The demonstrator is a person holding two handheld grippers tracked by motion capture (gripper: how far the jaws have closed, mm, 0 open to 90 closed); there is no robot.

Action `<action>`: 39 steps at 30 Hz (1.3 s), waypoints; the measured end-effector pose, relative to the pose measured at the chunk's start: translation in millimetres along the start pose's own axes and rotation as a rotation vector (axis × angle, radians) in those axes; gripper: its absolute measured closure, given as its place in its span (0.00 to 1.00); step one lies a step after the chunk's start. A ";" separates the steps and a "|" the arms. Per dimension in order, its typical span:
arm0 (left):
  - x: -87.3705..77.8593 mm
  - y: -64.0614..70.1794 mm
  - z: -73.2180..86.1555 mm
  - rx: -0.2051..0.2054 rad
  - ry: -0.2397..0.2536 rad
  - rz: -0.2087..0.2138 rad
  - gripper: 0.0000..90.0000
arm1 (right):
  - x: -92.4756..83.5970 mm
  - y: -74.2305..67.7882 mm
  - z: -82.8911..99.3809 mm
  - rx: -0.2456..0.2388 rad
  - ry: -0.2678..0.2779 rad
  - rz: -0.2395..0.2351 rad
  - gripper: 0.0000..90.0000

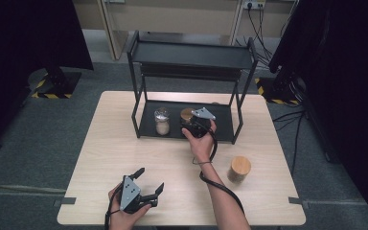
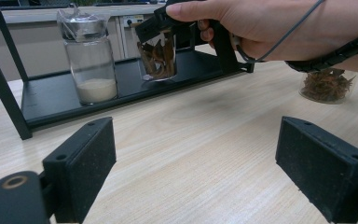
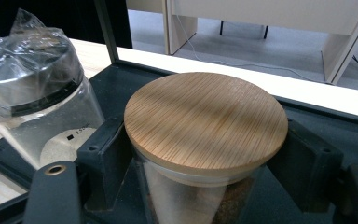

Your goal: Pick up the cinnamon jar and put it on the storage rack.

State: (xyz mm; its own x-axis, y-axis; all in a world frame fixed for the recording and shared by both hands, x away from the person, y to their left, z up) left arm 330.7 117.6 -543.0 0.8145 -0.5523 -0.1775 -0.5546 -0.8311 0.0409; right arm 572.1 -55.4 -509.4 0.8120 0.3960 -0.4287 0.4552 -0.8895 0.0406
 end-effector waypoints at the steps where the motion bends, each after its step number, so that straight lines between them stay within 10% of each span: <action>1: 0.0 0.1 0.0 0.000 0.000 0.000 0.13 | 0.8 0.0 0.6 0.000 -0.001 0.001 0.29; 39: -0.4 2.2 0.2 0.001 -0.001 0.006 0.13 | 2.6 -2.4 0.6 0.012 0.010 -0.012 0.21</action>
State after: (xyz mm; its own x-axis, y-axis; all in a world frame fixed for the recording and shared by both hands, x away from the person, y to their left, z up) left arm 329.2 116.0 -543.1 0.8107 -0.5576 -0.1786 -0.5600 -0.8274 0.0411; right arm 573.0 -52.4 -511.1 0.8100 0.4091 -0.4202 0.4608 -0.8872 0.0244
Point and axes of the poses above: each handheld gripper's, and its own axes: x roughly forward along the jaws, z roughly out of its underside, y roughly to its right, the point moved 6 cm from there along x, roughly forward along the jaws, and after that the axes turned 4 degrees about -x, right-handed, at the moved point
